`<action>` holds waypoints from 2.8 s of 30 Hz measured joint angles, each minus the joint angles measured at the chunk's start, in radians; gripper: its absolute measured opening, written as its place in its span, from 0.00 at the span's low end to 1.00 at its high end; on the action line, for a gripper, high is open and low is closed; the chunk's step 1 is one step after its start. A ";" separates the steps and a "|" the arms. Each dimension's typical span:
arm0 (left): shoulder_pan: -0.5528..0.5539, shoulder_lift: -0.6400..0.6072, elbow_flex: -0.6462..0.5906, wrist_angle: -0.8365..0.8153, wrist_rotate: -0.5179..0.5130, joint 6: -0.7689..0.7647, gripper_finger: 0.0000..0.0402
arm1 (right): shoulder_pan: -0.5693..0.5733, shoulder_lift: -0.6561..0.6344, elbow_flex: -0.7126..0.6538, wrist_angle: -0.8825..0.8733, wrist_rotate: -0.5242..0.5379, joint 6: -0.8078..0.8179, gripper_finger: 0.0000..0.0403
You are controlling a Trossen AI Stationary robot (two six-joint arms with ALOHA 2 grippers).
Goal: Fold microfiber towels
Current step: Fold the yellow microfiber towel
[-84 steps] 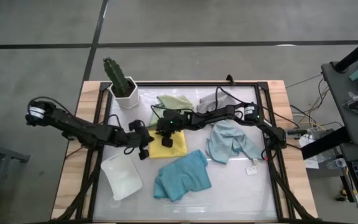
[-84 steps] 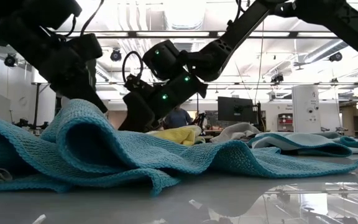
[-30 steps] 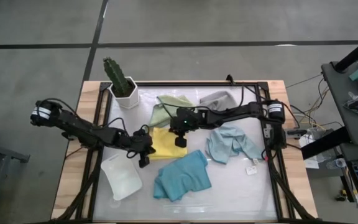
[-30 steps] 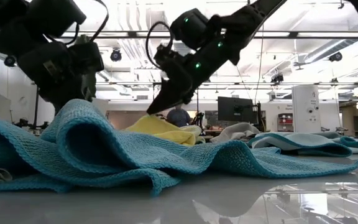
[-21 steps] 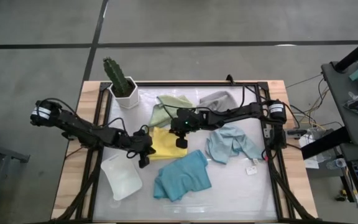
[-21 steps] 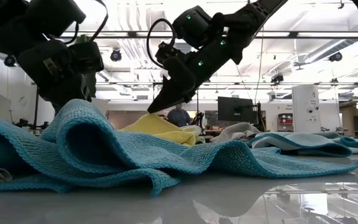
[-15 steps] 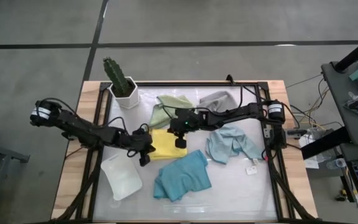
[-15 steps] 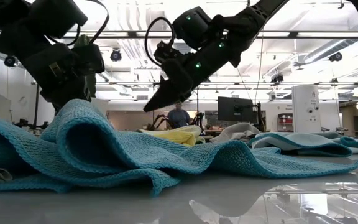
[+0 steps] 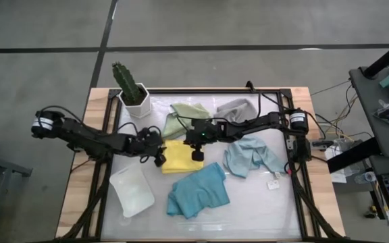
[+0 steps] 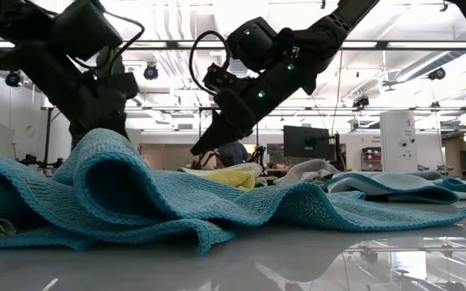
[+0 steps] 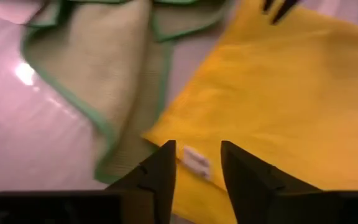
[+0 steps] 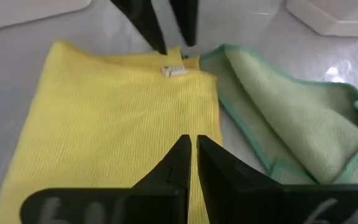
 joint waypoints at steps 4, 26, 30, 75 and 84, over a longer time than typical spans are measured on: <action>0.010 0.042 0.000 0.001 -0.003 -0.028 0.34 | 0.000 0.000 -0.024 0.013 0.000 0.000 0.05; 0.010 0.140 0.001 0.106 0.033 -0.093 0.14 | 0.000 -0.001 -0.117 0.126 -0.003 0.048 0.05; 0.010 0.142 0.001 0.105 0.051 -0.078 0.02 | 0.000 -0.001 -0.117 0.126 -0.003 0.048 0.05; -0.009 0.133 0.134 -0.331 0.102 -0.157 0.00 | 0.000 -0.001 -0.117 0.126 -0.001 0.090 0.05; -0.009 0.085 0.145 -0.352 0.130 -0.157 0.03 | 0.000 -0.017 -0.117 0.124 -0.001 0.100 0.05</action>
